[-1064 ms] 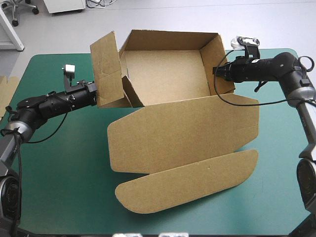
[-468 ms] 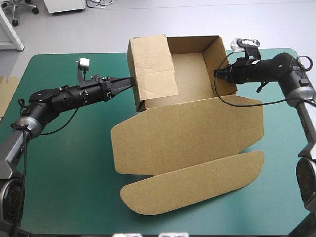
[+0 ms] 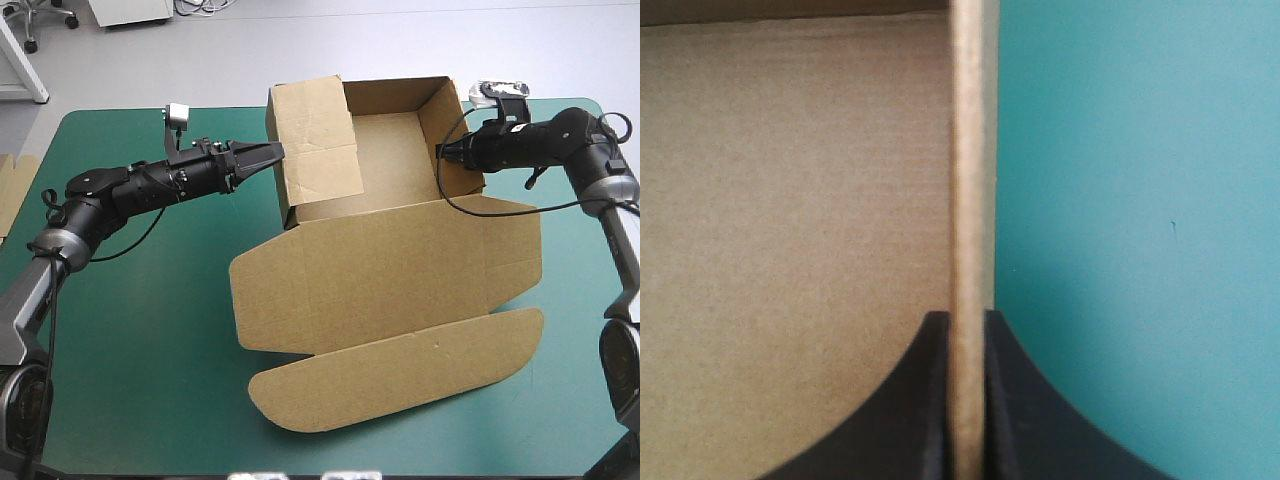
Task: Fold the box
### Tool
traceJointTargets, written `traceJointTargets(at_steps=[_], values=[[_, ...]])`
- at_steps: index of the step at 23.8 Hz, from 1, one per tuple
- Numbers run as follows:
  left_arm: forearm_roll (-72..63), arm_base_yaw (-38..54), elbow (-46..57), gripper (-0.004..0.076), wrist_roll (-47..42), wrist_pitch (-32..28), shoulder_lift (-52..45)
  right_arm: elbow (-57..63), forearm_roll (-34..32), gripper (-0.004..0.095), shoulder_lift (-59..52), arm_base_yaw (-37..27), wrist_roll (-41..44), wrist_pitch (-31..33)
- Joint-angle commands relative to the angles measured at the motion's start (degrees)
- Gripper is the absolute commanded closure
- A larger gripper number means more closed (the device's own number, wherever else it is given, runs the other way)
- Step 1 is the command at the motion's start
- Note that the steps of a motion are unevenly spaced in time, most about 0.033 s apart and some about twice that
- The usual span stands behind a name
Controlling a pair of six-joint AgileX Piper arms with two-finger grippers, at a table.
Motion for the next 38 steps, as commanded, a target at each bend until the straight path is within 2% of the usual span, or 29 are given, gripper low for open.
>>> traceJointTargets(at_steps=[1,6,11,16,26,32,38], values=[[-1.62,-1.43,-2.1,0.0326,-2.3,0.34,-1.92,-1.73,3.02,0.0921,-2.83,-0.21,1.03,-1.78],[2.36,-4.03,-3.84,0.0325,-5.14,-1.66,-1.92,-1.73,2.8,0.092,-2.83,-0.1,1.77,-1.78],[28.21,-7.76,-14.02,0.0325,-20.1,-8.68,-1.7,-1.73,-6.55,0.0919,-2.83,4.91,7.56,-3.92],[38.83,-7.89,-18.21,0.0331,-26.93,-8.99,-0.7,-1.73,-7.37,0.0919,-2.83,6.64,11.43,-5.54],[55.02,-9.55,-28.39,0.0334,-38.31,-4.38,4.85,-1.73,-9.31,0.0913,-2.83,9.25,16.08,-5.84],[72.19,-14.31,-34.52,0.0337,-45.98,-1.64,8.51,-1.73,-10.26,0.0911,-2.83,10.0,18.56,-5.69],[81.36,-18.29,-43.08,0.0337,-49.82,5.17,13.2,-1.73,-10.26,0.0911,-2.83,10.1,20.5,-4.84]])
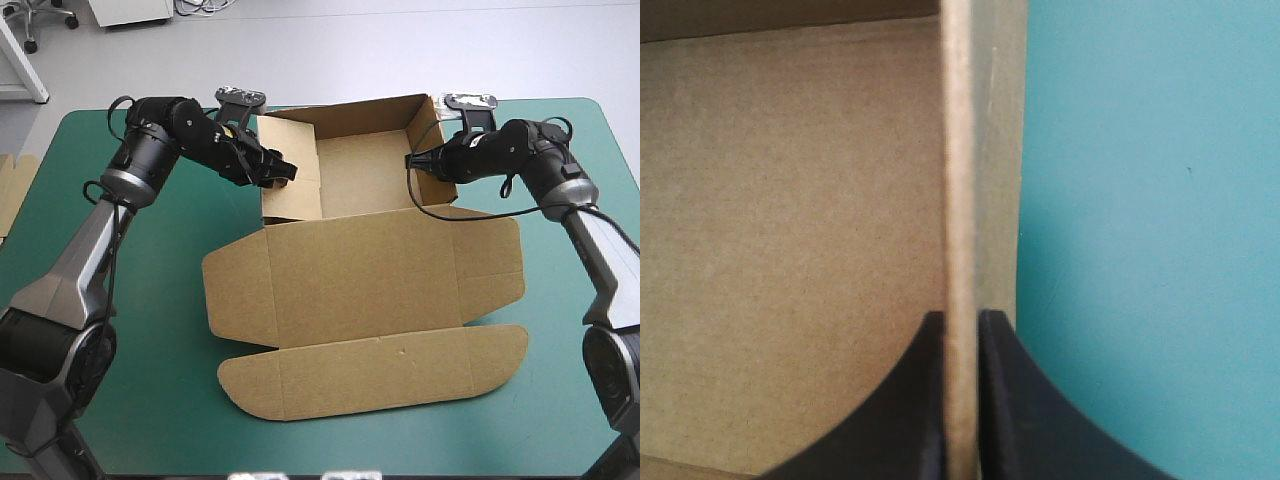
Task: Fold the box
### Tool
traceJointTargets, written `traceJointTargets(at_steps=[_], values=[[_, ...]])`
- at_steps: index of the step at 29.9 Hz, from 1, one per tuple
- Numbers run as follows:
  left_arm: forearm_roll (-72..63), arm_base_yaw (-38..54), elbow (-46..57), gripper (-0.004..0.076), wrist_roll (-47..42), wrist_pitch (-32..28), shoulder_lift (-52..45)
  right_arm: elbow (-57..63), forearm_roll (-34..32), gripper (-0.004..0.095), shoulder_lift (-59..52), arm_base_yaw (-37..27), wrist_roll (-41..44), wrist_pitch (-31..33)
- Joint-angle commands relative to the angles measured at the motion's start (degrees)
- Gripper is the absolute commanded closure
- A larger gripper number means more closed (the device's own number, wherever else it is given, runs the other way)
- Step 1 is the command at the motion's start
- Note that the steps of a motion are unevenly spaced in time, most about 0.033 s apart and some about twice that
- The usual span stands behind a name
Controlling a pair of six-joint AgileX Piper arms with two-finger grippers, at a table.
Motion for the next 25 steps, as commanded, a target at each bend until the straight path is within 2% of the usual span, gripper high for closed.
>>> traceJointTargets(at_steps=[1,5,18,25], values=[[2.48,-2.35,-6.1,0.0337,-2.3,2.12,0.17,-1.84,5.52,0.0911,-3.3,0.87,1.3,-1.45],[4.41,-2.95,-11.81,0.034,-3.73,7.88,3.88,-1.84,3.98,0.0911,-3.3,1.3,2.53,-0.41],[6.8,-2.95,-14.34,0.0371,-4.82,7.87,5.47,-1.84,2.4,0.0911,-3.3,1.28,4.74,2.98],[8.74,-2.85,-14.22,0.0371,-5.23,7.87,5.71,-1.94,2.5,0.0911,-3.3,1.28,5.3,1.95]])
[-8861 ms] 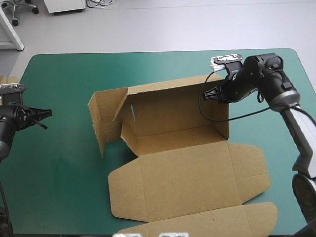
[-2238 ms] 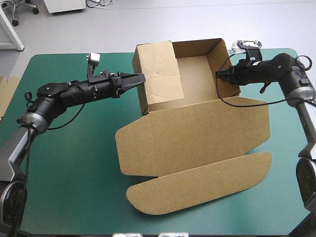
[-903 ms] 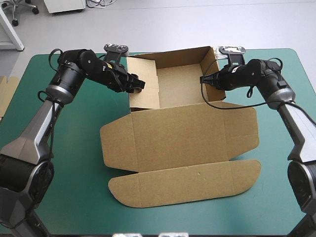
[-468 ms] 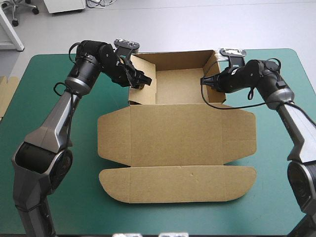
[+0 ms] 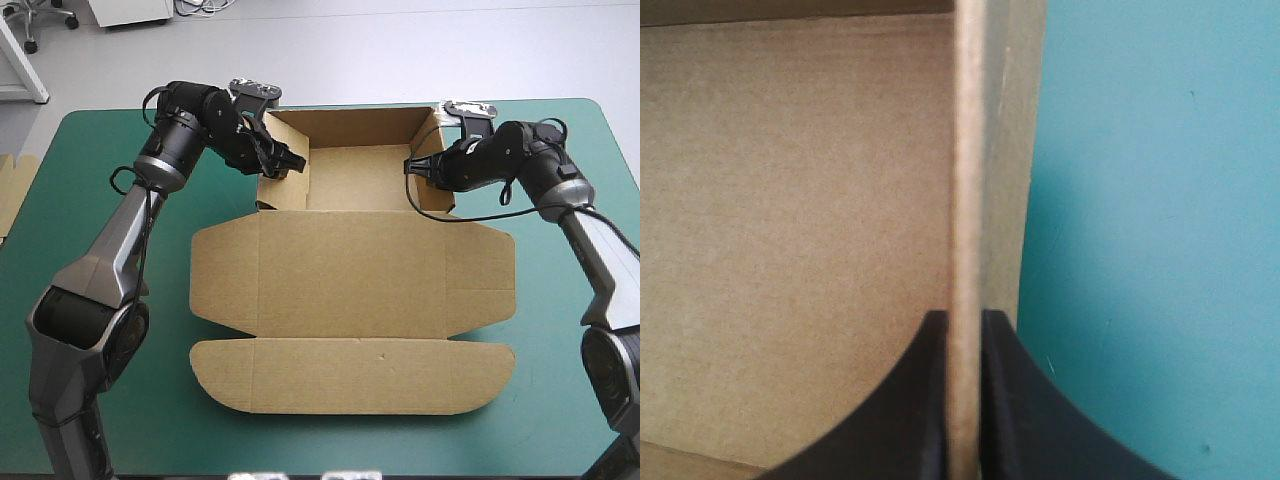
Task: Fold the box
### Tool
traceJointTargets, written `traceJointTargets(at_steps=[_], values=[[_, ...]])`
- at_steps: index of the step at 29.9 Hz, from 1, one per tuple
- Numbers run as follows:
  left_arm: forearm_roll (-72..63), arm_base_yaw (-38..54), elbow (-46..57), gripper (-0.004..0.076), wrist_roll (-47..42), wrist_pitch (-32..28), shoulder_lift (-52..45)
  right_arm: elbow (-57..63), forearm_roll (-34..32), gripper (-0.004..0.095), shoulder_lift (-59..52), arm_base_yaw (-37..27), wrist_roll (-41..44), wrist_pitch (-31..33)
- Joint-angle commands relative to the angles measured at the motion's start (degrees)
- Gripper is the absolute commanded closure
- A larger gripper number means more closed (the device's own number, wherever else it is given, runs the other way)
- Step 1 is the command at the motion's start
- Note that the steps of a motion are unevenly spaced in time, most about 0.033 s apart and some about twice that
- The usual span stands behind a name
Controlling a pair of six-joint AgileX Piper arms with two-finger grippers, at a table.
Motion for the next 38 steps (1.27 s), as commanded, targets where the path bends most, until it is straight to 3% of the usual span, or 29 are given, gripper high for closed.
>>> traceJointTargets(at_steps=[1,13,22,31,38], values=[[-0.28,-0.44,-1.64,0.0371,-0.66,2.34,-2.7,-1.94,4.91,0.0911,-3.07,0.55,-0.78,-2.22],[0.5,-0.44,0.2,0.0374,-0.66,2.45,0.25,-1.94,5.44,0.0911,-1.67,0.55,0.0,-3.85],[3.27,-0.44,0.2,0.049,-3.65,2.45,2.65,-1.94,5.94,0.0911,1.33,0.55,0.0,-3.67],[4.87,-0.44,0.2,0.0676,-11.03,2.06,4.39,-2.04,4.37,0.0907,2.58,0.55,1.53,-4.66],[2.3,-0.44,0.2,0.0734,-15.3,-0.21,4.6,-6.61,-2.18,0.0906,5.01,0.55,2.22,2.56]])
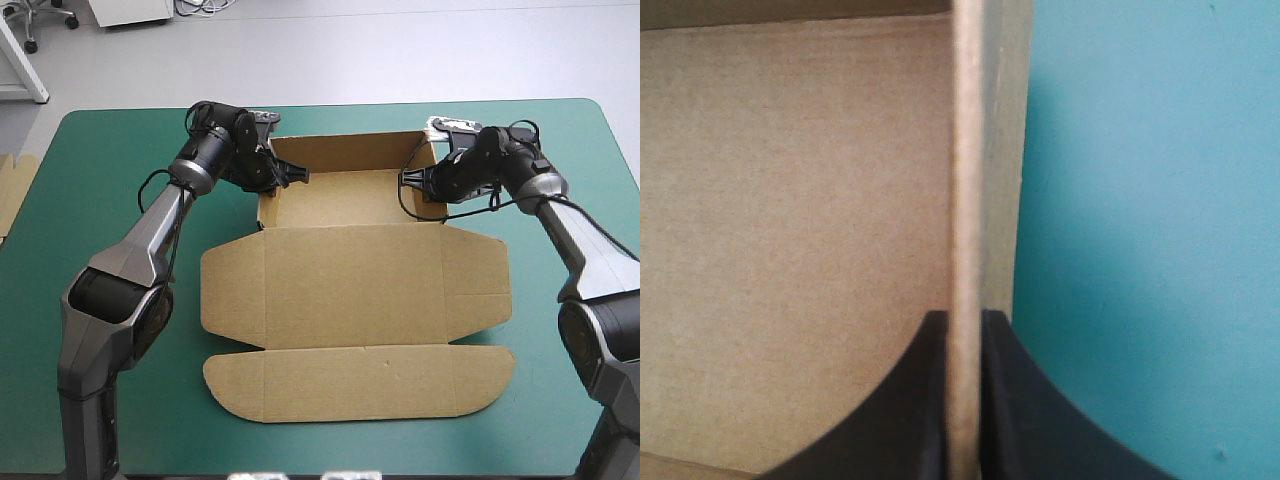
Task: Fold the box
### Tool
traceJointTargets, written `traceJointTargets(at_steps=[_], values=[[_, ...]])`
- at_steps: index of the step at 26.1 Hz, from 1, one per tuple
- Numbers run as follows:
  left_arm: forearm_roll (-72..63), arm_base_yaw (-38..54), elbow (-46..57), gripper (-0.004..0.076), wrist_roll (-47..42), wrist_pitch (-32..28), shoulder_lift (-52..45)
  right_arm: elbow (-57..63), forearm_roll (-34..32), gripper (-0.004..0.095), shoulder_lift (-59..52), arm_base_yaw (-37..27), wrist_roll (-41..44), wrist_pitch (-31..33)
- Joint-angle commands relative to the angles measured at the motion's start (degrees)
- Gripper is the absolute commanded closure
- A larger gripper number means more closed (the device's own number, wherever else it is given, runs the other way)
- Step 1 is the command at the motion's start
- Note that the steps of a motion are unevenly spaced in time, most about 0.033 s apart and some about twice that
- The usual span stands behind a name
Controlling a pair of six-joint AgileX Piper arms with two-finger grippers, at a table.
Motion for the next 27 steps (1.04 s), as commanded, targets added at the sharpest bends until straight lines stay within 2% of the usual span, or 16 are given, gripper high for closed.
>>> traceJointTargets(at_steps=[1,9,15,27], values=[[-2.64,-0.44,-1.2,0.0734,-0.46,0.82,-3.47,-6.14,-0.08,0.0906,-1.68,0.18,-0.16,1.73],[0.76,-0.44,-1.2,0.0734,-2.17,0.82,-3.25,-18.3,-5.66,0.0906,3.48,0.18,0.12,12.2],[6.72,-0.44,-1.2,0.0734,-2.17,0.94,-2.52,-18.56,-7.27,0.0906,4.63,0.99,0.94,11.04],[10.16,-0.55,-1.2,0.0734,-2.06,-3.29,1.75,-18.66,-11.38,0.0906,10.23,4.4,3.45,11.1]])
